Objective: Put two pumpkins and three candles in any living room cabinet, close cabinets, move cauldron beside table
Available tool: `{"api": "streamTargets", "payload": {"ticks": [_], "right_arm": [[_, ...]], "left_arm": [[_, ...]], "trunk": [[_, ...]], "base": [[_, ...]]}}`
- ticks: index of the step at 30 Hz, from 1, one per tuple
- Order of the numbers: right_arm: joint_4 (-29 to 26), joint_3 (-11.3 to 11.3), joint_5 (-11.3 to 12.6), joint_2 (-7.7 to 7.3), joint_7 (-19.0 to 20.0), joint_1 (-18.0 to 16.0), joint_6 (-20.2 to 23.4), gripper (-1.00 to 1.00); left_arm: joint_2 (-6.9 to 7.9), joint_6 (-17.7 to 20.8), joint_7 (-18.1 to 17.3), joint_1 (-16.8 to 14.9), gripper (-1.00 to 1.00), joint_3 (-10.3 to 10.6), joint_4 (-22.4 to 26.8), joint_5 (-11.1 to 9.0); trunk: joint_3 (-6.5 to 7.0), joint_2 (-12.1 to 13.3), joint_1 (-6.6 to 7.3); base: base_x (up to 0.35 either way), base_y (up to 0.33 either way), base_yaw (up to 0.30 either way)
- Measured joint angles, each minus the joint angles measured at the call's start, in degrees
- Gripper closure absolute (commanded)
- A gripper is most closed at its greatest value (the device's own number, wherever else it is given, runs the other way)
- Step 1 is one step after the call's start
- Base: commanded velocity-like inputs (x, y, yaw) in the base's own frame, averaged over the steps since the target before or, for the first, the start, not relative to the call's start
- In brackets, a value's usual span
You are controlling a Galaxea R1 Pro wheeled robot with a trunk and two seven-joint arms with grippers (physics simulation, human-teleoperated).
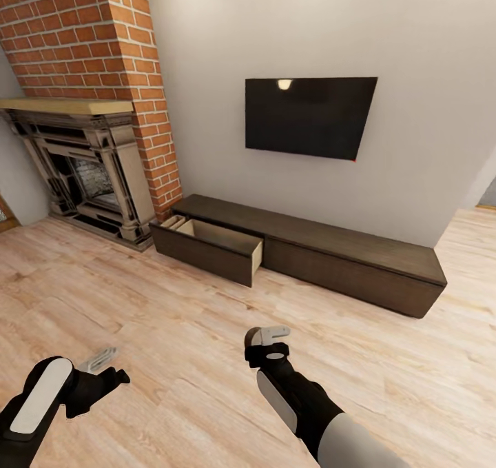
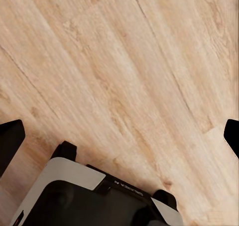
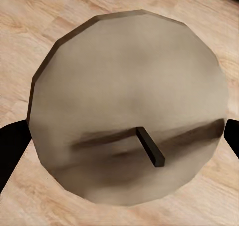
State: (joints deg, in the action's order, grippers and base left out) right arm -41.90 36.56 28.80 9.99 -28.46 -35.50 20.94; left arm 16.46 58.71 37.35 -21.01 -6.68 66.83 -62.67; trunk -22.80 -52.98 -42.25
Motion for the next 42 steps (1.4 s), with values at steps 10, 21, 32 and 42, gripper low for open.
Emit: {"api": "streamTargets", "payload": {"ticks": [10,21,32,42], "right_arm": [[0.0,0.0,-0.1,0.00,0.0,0.0,0.0,1.00],[0.0,0.1,-0.2,0.00,0.0,0.0,0.0,1.00],[0.0,0.1,-0.3,0.00,0.0,0.0,-0.1,1.00],[0.0,0.1,-0.3,0.00,0.0,0.0,-0.1,1.00]], "left_arm": [[0.00,0.0,0.0,0.0,-1.00,-0.1,0.0,0.0],[-0.02,0.0,0.0,0.0,-1.00,-0.1,0.0,0.0],[0.05,0.0,0.0,0.0,-1.00,-0.1,0.0,0.1],[0.03,0.0,0.0,0.0,-1.00,0.0,0.0,0.1]], "trunk": [[0.00,0.0,0.00],[0.00,0.0,0.00],[0.00,0.0,0.00],[0.00,0.0,0.00]], "base": [[0.305,0.198,0.201],[0.301,0.207,0.281],[0.301,0.207,0.157],[0.301,0.207,0.003]]}}
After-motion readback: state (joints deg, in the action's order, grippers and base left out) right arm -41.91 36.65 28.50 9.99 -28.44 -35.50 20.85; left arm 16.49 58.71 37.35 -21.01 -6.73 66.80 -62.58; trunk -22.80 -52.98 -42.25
